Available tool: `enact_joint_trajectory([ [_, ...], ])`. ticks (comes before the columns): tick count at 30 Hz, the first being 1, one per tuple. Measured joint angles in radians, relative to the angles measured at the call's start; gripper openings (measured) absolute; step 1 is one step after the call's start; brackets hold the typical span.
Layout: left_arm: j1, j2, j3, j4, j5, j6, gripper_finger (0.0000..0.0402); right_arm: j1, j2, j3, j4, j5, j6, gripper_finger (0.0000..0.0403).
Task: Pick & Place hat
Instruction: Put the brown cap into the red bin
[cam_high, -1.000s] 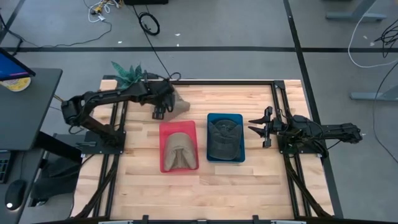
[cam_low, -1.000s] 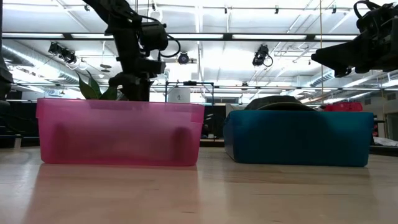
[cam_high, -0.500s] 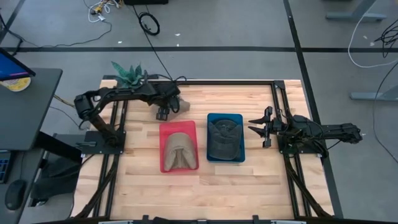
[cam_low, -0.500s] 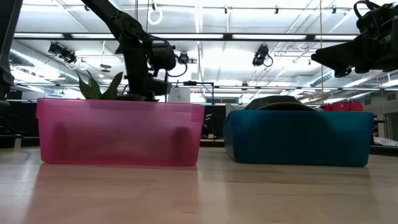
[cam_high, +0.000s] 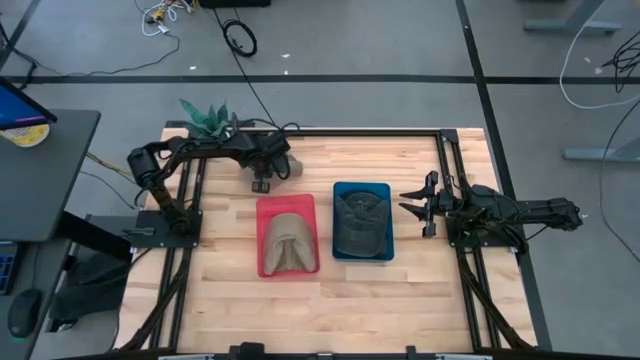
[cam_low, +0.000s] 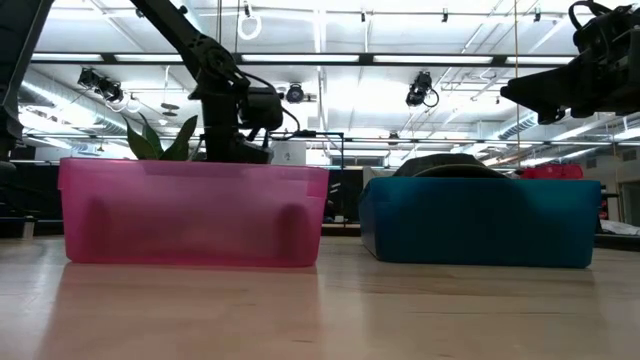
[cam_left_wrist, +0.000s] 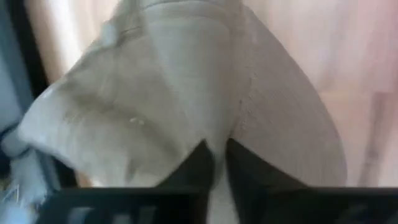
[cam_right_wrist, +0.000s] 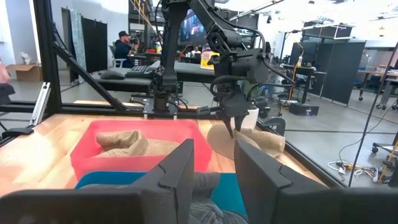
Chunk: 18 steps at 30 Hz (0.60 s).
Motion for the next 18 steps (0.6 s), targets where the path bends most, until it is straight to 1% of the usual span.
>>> enact_joint_trajectory([
  [1, 0.0, 0.0, 0.003, 0.0, -0.031, -0.037, 0.0028, 0.0, 0.0, 0.0, 0.0, 0.0, 0.0, 0.0118],
  [2, 0.0, 0.0, 0.006, 0.0, -0.074, -0.083, 0.0016, 0.0, 0.0, 0.0, 0.0, 0.0, 0.0, 0.0118],
  [4, 0.001, 0.001, 0.014, -0.005, -0.147, -0.158, 0.001, 0.0, 0.0, 0.0, 0.0, 0.0, 0.0, 0.0118],
  [5, 0.002, 0.001, 0.021, -0.017, -0.161, -0.18, 0.0006, 0.0, 0.0, 0.0, 0.0, 0.0, 0.0, 0.0118],
  [10, -0.021, -0.023, 0.071, -0.12, -0.164, -0.3, 0.0004, 0.0, 0.0, 0.0, 0.0, 0.0, 0.0, 0.0118],
  [14, -0.072, -0.07, 0.114, -0.204, -0.215, -0.407, 0.0003, 0.0, 0.0, 0.0, 0.0, 0.0, 0.0, 0.0118],
  [18, -0.147, -0.134, 0.172, -0.281, -0.271, -0.512, 0.0003, 0.0, 0.0, 0.0, 0.0, 0.0, 0.0, 0.0118],
])
